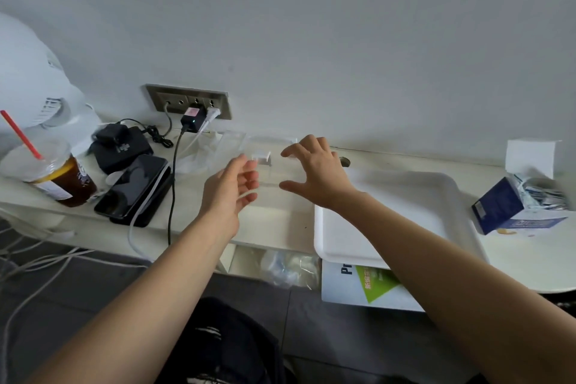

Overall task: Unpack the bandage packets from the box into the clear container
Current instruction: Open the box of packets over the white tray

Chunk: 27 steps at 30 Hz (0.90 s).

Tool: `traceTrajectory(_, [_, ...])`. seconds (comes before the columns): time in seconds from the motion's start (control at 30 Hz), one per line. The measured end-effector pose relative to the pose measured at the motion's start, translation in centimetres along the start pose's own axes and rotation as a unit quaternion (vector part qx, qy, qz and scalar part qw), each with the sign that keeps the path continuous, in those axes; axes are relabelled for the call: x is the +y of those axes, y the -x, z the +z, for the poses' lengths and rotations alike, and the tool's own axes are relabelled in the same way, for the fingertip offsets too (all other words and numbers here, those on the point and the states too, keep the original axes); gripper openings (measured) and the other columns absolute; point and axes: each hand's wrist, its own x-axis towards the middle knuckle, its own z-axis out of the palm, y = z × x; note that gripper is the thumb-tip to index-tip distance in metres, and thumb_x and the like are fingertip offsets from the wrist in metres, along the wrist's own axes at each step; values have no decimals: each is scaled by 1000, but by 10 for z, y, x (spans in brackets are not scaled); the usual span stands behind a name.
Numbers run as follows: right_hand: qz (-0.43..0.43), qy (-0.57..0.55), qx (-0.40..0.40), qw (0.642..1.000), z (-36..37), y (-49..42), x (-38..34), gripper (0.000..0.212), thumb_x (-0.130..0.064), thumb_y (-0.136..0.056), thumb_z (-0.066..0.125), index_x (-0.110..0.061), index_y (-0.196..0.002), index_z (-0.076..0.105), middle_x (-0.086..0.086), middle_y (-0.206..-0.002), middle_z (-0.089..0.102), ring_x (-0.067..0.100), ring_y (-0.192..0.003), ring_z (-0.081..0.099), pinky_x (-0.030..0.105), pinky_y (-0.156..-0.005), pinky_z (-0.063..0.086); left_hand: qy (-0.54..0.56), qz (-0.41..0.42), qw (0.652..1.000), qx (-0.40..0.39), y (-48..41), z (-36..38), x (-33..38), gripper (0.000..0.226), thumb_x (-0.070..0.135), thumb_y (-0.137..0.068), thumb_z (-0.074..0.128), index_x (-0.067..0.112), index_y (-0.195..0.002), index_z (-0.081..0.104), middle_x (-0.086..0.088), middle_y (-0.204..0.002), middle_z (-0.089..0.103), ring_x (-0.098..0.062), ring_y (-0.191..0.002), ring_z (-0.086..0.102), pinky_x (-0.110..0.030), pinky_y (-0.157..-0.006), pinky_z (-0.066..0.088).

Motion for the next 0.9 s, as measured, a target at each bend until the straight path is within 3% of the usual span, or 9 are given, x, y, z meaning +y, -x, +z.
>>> traceTrajectory(0.2, [-11, -38, 35, 999, -2, -1, 4, 49, -48, -77, 71, -29, -121, 61, -3, -110, 51, 19, -109, 42, 39, -86, 42, -128, 173, 977, 5, 3, -1, -6, 15, 9, -89, 54, 18, -89, 67, 4, -88, 65, -11, -79, 58, -32, -75, 50])
traceTrajectory(0.3, [-15, -69, 85, 994, -8, -4, 3, 41, -49, -82, 66, -26, -116, 66, -3, -103, 54, 19, -103, 46, 37, -78, 46, -184, 186, 964, 42, -2, -4, -16, 15, 12, -88, 51, 19, -97, 61, -1, -95, 61, -17, -85, 58, -36, -79, 50])
traceTrajectory(0.43, [22, -137, 108, 984, -22, -17, -2, 34, -53, -87, 58, -27, -103, 72, -7, -96, 59, 13, -100, 52, 33, -74, 48, -299, 205, 932, -2, -7, -11, -25, 29, 15, -90, 54, 24, -117, 58, 4, -116, 56, -12, -88, 56, -27, -79, 44])
traceTrajectory(0.53, [81, -184, 130, 971, -35, -28, -5, 33, -54, -85, 60, -25, -90, 74, -5, -88, 67, 12, -90, 62, 32, -76, 51, -370, 224, 901, -30, -8, -12, -27, 21, 17, -88, 59, 25, -105, 68, 5, -110, 61, -8, -76, 56, -28, -77, 46])
traceTrajectory(0.63, [191, -309, 155, 919, -44, -40, 0, 37, -50, -85, 63, -15, -90, 70, -3, -76, 66, 17, -73, 69, 30, -69, 52, -422, 229, 877, -30, -7, -11, -25, 11, 20, -86, 63, 24, -90, 73, 6, -99, 63, -6, -71, 57, -26, -70, 44])
traceTrajectory(0.7, [235, -404, 154, 870, -43, -48, 6, 43, -47, -87, 62, -14, -115, 60, 5, -105, 66, 22, -90, 69, 34, -84, 54, -441, 232, 866, -31, -6, -10, -25, 8, 23, -85, 65, 26, -85, 73, 8, -94, 66, -6, -74, 59, -24, -68, 43])
traceTrajectory(0.77, [252, -438, 124, 854, -38, -51, 9, 67, -45, -88, 61, -16, -143, 34, 11, -143, 41, 24, -125, 50, 39, -107, 40, -453, 235, 860, -36, -5, -10, -24, 8, 25, -85, 66, 29, -81, 71, 11, -90, 66, -4, -73, 59, -23, -65, 43])
traceTrajectory(0.83, [256, -426, 89, 863, -31, -48, 9, 82, -34, -89, 62, -18, -152, 11, 9, -155, 18, 24, -140, 28, 39, -115, 27, -461, 236, 855, -37, -5, -10, -25, 9, 26, -85, 67, 31, -78, 70, 12, -88, 66, -2, -72, 58, -23, -62, 42])
traceTrajectory(0.9, [254, -417, 51, 871, -23, -42, 12, 91, -22, -88, 63, -22, -152, -2, 6, -158, 6, 23, -144, 16, 38, -114, 21, -466, 240, 851, -36, -5, -11, -25, 8, 28, -85, 68, 32, -79, 71, 13, -88, 67, -1, -71, 58, -22, -61, 41])
